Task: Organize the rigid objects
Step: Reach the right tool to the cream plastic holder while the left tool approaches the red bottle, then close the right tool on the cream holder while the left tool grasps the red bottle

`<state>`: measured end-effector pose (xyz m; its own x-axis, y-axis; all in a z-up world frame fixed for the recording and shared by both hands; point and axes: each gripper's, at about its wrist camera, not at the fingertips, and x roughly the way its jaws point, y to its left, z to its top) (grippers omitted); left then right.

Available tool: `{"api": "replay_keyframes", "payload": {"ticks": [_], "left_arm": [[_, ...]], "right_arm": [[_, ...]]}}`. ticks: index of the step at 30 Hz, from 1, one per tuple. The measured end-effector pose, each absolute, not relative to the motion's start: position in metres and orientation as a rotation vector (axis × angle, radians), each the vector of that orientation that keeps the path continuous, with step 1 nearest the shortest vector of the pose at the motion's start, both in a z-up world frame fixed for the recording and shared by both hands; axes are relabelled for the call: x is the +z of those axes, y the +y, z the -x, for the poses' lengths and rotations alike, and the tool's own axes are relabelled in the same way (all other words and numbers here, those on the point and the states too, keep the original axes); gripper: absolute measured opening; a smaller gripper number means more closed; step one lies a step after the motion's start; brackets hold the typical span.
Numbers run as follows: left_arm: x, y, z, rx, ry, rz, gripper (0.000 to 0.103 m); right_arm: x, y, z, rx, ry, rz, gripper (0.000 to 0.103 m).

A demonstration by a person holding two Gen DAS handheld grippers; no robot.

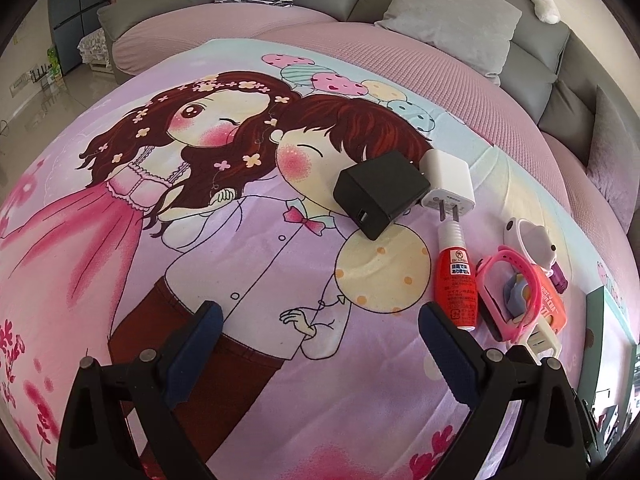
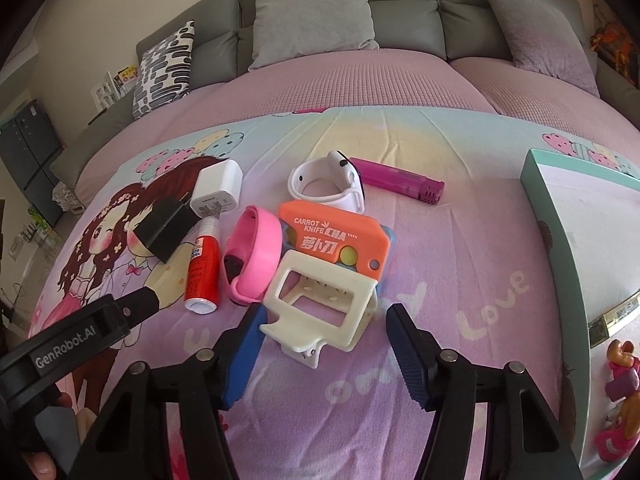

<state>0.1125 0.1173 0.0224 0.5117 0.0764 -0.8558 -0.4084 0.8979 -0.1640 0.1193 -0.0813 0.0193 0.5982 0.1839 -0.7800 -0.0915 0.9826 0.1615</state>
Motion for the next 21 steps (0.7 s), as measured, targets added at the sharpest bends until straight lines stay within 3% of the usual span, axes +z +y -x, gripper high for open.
{"api": "replay_keyframes", "payload": {"ticks": [3, 21], "left_arm": [[0.024, 0.113, -0.115, 0.286, 0.995, 0.36, 0.098], [0.028, 0.08, -0.138, 0.235, 0.966, 0.309, 0.098]], "right_arm": [[0.019, -0.09, -0.119, 0.128, 0.934, -0.111, 0.054], [0.021, -0.134, -0.122, 0.05, 0.964, -0.217, 0.049]]}}
